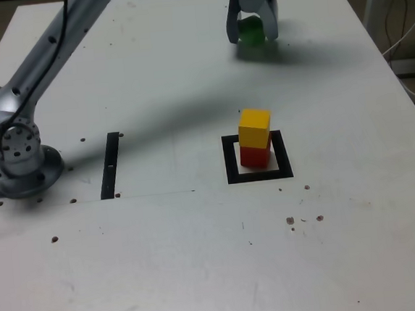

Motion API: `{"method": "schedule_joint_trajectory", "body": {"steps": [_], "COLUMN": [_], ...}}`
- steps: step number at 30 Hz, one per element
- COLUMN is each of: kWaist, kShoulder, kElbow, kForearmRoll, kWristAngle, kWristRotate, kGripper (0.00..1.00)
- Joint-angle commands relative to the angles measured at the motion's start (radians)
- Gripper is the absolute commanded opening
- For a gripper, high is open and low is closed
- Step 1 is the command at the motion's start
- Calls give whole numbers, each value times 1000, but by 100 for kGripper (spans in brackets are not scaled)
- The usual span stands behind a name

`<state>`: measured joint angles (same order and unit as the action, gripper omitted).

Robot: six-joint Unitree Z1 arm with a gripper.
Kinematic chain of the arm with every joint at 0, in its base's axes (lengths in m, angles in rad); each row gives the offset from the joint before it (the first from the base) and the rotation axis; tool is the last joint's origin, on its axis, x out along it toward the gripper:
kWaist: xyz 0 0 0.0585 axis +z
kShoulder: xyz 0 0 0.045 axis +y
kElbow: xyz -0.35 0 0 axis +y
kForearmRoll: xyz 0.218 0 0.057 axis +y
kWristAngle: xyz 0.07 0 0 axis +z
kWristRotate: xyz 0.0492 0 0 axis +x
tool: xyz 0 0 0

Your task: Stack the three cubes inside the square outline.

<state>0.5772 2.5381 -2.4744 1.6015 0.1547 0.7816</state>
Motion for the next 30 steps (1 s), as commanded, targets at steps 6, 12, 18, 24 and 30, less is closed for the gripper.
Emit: {"method": "schedule_joint_trajectory", "body": {"steps": [6,12,18,24,30], "kWaist": [-21,-53,-117,-209,-299], "kShoulder": [-50,-156,-286,-384,-502], "kElbow": [30,73,145,231,396], "kForearmRoll": [9,9,15,13,-9], "kWristAngle": [-4,-7,-30,-34,-29], "kWristRotate": [-4,-6,-18,-52,-114], "kGripper": [49,49,49,49,49]}}
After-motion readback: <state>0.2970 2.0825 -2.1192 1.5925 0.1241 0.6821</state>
